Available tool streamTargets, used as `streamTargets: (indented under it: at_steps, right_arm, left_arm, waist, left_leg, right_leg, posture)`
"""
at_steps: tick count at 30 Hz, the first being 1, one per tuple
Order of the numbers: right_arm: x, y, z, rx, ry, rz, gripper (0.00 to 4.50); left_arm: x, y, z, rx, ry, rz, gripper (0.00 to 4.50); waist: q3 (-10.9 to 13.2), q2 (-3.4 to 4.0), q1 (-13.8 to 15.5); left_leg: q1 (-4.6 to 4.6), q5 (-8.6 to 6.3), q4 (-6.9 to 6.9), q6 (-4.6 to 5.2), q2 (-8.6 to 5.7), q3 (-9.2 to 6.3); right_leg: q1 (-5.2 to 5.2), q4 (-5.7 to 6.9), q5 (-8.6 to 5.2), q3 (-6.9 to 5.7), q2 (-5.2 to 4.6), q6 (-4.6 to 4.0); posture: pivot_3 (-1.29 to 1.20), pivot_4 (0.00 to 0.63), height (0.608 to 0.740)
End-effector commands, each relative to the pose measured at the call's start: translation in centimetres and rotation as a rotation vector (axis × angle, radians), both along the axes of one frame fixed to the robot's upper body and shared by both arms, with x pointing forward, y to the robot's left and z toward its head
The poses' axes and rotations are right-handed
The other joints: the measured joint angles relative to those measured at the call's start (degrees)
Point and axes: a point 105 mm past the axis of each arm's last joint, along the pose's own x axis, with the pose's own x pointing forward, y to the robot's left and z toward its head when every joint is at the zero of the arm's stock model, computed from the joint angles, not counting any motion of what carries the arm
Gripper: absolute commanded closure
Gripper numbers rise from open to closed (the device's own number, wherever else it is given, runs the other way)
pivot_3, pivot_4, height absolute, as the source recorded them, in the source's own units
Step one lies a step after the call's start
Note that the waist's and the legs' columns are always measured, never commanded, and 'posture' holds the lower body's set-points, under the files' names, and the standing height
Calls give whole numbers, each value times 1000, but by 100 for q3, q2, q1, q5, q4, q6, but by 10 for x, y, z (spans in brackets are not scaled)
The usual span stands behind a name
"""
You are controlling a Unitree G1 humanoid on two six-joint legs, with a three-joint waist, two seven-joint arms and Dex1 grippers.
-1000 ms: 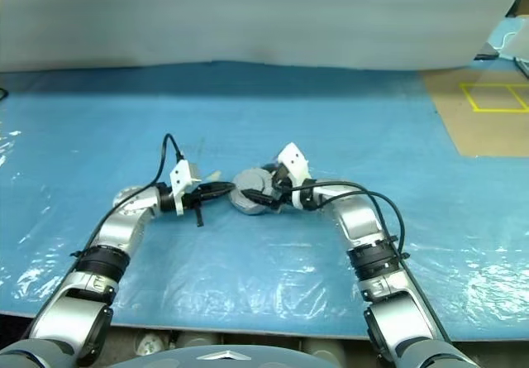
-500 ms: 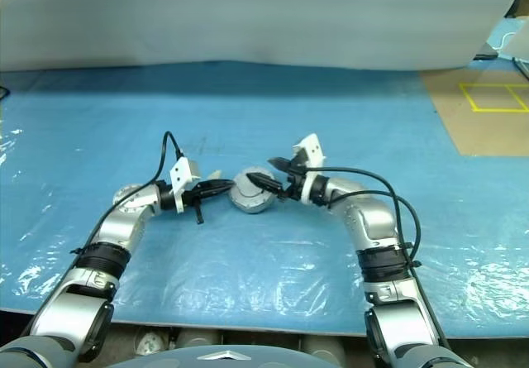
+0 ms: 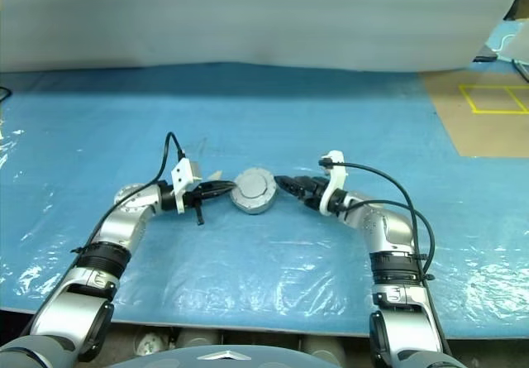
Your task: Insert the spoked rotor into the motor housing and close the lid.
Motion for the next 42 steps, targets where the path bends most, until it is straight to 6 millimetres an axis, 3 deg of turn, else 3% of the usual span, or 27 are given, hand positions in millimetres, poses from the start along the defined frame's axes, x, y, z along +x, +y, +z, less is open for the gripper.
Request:
streamTargets:
  at_steps: [1,14,17,22,24,35,42]
  right_arm:
    - [-15,15,0,79,85,92,8]
    - [-20,30,1,174,171,115,8]
    - [-17,31,1,193,172,86,562]
    - [-19,36,8,234,155,91,2203]
    - [-20,39,11,250,147,103,2624]
    - [-22,50,15,264,137,118,2671]
    - [-10,44,17,318,152,60,2685]
  left_arm:
    - [-5,2,-15,59,50,-18,4500]
    - [-6,3,-15,61,49,-15,4500]
    - [-7,2,-16,63,50,-17,4500]
    - [-6,1,-16,65,50,-21,4500]
    - [-6,1,-16,66,50,-23,4500]
    - [-6,1,-14,65,47,-27,4500]
    - [-3,6,3,-12,42,13,4500]
  waist:
    - [0,0,2]
    - [0,0,19]
    - [0,1,17]
    - [1,2,17]
    - [1,3,18]
    - [2,3,12]
    - [5,7,-5]
  left_leg:
    - [1,0,0,0,0,0]
    - [1,0,0,0,1,0]
    - [0,0,-1,0,0,0]
    - [-4,0,-1,0,0,0]
    - [0,0,-2,0,1,0]
    - [2,0,0,0,0,1]
    - [-1,0,0,0,0,1]
  right_leg:
    - [0,0,0,0,0,1]
    - [0,1,1,-1,0,1]
    - [0,1,1,-1,0,1]
    - [-2,0,1,-3,0,1]
    - [0,1,1,-3,0,1]
    - [0,1,1,-1,-1,1]
    - [-2,2,1,-1,-1,1]
  posture:
    - [0,150,740]
    - [0,150,740]
    - [0,150,740]
    - [0,150,740]
    - [0,150,740]
    - [0,150,740]
    - [0,150,740]
